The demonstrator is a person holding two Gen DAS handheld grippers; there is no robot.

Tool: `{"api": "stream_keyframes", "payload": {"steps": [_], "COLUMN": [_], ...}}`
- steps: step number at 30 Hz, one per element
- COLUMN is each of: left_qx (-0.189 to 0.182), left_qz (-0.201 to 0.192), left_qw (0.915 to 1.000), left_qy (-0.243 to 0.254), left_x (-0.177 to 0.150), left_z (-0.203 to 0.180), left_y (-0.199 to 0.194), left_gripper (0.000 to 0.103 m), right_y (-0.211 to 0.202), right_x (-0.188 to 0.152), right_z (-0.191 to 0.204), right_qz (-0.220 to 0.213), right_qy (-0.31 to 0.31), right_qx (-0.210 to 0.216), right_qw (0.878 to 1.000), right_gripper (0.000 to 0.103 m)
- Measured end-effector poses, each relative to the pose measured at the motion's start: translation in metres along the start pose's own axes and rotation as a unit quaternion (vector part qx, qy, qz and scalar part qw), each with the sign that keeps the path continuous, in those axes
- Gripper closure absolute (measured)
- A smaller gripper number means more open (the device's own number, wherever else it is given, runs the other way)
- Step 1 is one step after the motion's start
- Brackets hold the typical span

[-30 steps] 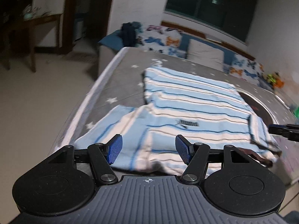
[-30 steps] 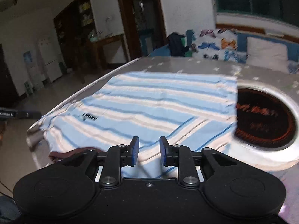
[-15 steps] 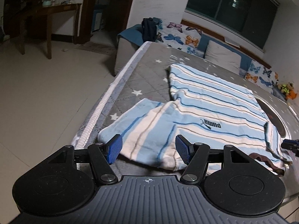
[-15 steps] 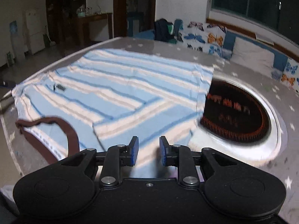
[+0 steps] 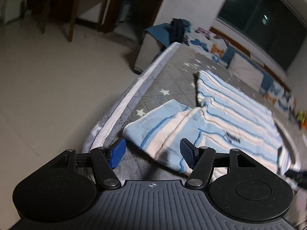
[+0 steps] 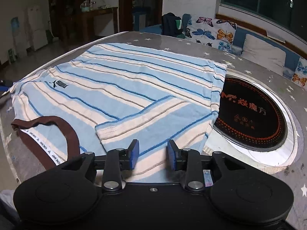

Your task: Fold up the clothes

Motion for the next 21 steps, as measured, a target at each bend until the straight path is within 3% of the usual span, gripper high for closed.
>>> {"api": "stream_keyframes", "payload": {"steps": [1, 6, 13, 16, 21], "left_qx": [-0.002, -0.010, -0.039, -0.053, -0.109], "left_qz": [-0.001, 0.000, -0.075, -0.107, -0.077], "left_qw": [1.0000, 0.9995, 0.9964, 0.9909, 0.9746], "left_qy": [-0.010, -0.030, -0.008, 0.063, 0.180], "left_x": [0.001, 0.000, 0.009, 0.019, -0.009], "left_z": [0.002, 0.004, -0.015, -0.045, -0.099], "left_y": [0.000, 0.006, -0.019, -0.029, -0.024], "left_gripper": [0.048, 0.091, 0.096, 0.096, 0.096], "right_y": [0.000, 0.001, 0.000, 0.000, 0.000], "right_x": [0.000, 0.000, 0.000, 0.000, -0.001], "right_z": [-0.001, 0.001, 0.002, 0.002, 0.002], "right_qz": [0.000, -0.002, -0.004, -0.004, -0.006], "right_qy": [0.003, -0.003, -0.001, -0.001, 0.001], "right_qx": [0.000, -0.003, -0.005, -0.005, -0.005], "right_qw": [1.000, 1.000, 1.000, 1.000, 1.000], "right_gripper": [0.067, 0.065, 0.064, 0.064, 0.063]}}
Point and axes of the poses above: each gripper's, at about its wrist camera, not at the fingertips, and y roughly the way its jaws point, z to its left, x to its top, the point moved 5 cm from there along y, roughly the way its jaws point, and after that the axes turned 5 degrees about -y, right-handed, at the moved point
